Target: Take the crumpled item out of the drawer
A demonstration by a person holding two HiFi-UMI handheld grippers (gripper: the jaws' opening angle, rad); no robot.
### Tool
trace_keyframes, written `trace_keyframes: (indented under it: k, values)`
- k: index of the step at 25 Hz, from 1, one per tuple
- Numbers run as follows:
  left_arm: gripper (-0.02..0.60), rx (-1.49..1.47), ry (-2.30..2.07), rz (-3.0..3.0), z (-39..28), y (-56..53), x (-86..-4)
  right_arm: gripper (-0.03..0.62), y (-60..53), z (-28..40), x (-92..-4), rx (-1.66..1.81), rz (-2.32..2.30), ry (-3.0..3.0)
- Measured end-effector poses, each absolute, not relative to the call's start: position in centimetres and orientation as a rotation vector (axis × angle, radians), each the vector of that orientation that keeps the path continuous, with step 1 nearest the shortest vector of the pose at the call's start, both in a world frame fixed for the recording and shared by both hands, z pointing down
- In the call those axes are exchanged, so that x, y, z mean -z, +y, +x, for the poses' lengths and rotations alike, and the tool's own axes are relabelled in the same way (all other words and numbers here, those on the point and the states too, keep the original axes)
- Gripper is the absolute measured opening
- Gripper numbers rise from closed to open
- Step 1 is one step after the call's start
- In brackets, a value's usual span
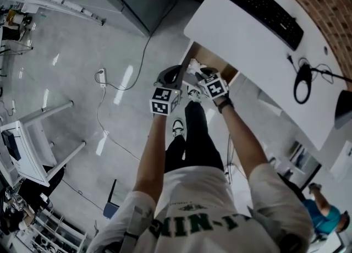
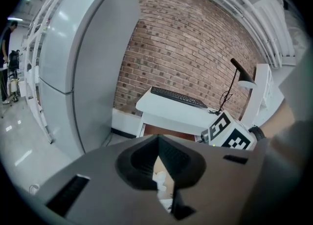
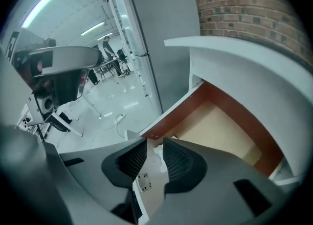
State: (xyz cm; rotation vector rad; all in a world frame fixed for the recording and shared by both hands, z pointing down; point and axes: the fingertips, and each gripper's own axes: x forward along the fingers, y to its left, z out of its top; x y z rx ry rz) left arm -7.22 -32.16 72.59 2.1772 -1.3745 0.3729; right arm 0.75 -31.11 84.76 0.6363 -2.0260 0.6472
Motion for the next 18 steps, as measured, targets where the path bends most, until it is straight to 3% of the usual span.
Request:
trace_keyframes:
  k: [7, 18]
  values:
    - [0.0, -0.385, -1.369, 2.157, -7.7, -32.8, -76.1, 0.129, -31.8, 2.1, -91.4, -0.648, 0.556, -1.927]
    - [0.0, -0.395, -1.354, 2.157, -8.3, -33.8, -80.1, 0.135, -32.2, 2.2, -99.1, -0.762, 0.539, -1.842]
